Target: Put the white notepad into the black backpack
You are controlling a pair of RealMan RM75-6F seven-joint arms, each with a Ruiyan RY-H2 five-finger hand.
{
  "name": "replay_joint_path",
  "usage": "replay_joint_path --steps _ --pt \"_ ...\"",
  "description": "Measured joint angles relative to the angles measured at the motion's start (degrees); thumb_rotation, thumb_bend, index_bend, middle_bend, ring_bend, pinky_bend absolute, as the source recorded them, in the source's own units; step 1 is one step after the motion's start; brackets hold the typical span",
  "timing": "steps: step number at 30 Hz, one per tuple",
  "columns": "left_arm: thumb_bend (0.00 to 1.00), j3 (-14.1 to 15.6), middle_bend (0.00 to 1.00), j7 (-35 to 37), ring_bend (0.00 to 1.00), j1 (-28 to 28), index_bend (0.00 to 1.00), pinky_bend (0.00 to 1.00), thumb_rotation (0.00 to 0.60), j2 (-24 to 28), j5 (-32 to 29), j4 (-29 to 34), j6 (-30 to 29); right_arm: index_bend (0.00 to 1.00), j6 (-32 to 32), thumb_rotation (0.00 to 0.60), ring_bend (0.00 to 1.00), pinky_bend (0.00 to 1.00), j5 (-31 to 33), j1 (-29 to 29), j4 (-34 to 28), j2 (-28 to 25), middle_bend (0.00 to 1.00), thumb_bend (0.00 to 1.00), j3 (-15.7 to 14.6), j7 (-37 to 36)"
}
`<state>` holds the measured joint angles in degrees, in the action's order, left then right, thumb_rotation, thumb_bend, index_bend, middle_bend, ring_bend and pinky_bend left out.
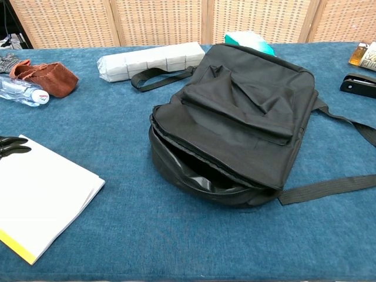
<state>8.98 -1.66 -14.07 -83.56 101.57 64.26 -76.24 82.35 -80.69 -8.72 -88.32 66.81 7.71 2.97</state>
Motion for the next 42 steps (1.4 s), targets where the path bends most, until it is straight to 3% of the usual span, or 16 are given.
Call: replay_joint_path --steps 4,9,14,25,42 --pt "0.06 0.4 0.00 0.1 0.00 -0.2 0.00 0.00 0.600 -0.7 0.4 -1.7 -0.2 0.00 -0.1 0.600 0.00 0.00 0.0 0.0 0.0 0.1 0.00 0.00 -0.1 0.0" --pt "0.36 0.7 0.00 0.5 0.00 -0.4 0.00 0.00 0.600 -1.2 1.0 -3.1 -1.0 0.00 -0.2 0.600 0.00 0.00 -0.1 -0.1 0.1 0.1 0.00 0.00 -0.1 -0.1" --pt "0.51 1.0 0.00 0.7 0.00 -0.6 0.00 0.00 0.600 -1.9 1.8 -4.5 -1.8 0.00 -0.3 0.600 0.00 0.00 0.0 -0.1 0.2 0.0 0.00 0.00 -0.1 -0.3" --pt "0.65 0.9 0.00 -0.5 0.00 -0.8 0.00 0.00 0.600 -2.6 1.9 -5.1 -2.8 0.00 -0.5 0.600 0.00 0.00 0.0 -0.2 0.2 -0.1 0.00 0.00 -0.1 -0.6" --pt "0.69 0.7 0.00 -0.2 0.00 -1.3 0.00 0.00 0.600 -2.0 1.7 -4.2 -3.8 0.00 -0.8 0.600 0.00 0.00 -0.1 -0.2 0.0 -0.2 0.00 0.00 -0.2 -0.8"
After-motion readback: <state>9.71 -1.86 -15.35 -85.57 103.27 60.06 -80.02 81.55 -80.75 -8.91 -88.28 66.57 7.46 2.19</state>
